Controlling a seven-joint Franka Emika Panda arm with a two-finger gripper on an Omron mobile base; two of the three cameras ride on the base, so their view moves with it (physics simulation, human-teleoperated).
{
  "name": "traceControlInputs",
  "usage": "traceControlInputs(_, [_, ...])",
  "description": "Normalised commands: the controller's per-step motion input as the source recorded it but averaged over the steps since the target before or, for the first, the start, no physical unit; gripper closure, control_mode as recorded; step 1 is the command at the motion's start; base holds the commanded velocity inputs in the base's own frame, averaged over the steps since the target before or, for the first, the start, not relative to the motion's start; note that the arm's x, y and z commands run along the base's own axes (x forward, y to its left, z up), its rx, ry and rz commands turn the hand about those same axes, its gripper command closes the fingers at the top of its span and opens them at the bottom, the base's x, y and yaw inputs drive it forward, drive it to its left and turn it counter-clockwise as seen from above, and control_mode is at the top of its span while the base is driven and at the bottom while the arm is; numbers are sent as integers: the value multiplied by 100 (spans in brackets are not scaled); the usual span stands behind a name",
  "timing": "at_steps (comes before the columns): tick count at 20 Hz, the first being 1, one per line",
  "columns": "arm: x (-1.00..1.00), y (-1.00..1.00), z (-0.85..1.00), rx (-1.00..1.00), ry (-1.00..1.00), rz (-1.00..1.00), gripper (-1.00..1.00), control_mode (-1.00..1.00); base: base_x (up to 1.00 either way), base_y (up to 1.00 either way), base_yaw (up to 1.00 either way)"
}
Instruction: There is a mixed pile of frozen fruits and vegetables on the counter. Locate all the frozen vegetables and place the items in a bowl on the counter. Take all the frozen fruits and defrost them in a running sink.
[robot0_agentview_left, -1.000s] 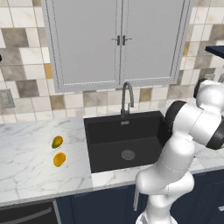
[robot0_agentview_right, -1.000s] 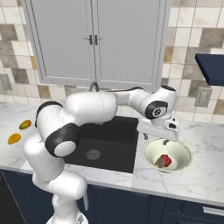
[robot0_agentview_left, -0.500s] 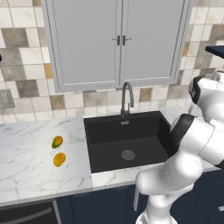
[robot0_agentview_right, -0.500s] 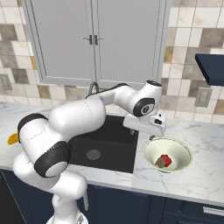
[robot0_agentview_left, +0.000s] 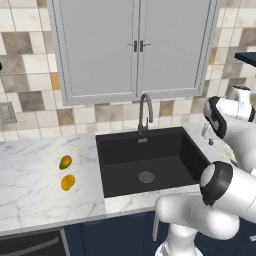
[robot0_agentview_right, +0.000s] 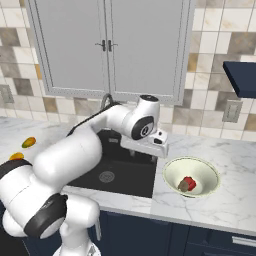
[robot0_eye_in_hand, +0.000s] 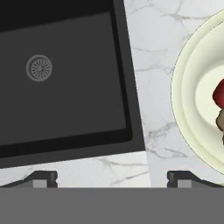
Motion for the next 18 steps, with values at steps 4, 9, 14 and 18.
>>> traceControlInputs(4, [0,62,-9,-10,0,0,-100,-100,0,0,0])
traceControlInputs(9, [0,61,-1,-11,0,0,-100,-100,0,0,0])
traceControlInputs(14, [5,62,-1,-6,1,0,-100,-100,0,0,0])
traceControlInputs(18, [0,62,0,-2,0,0,-100,-100,0,0,0])
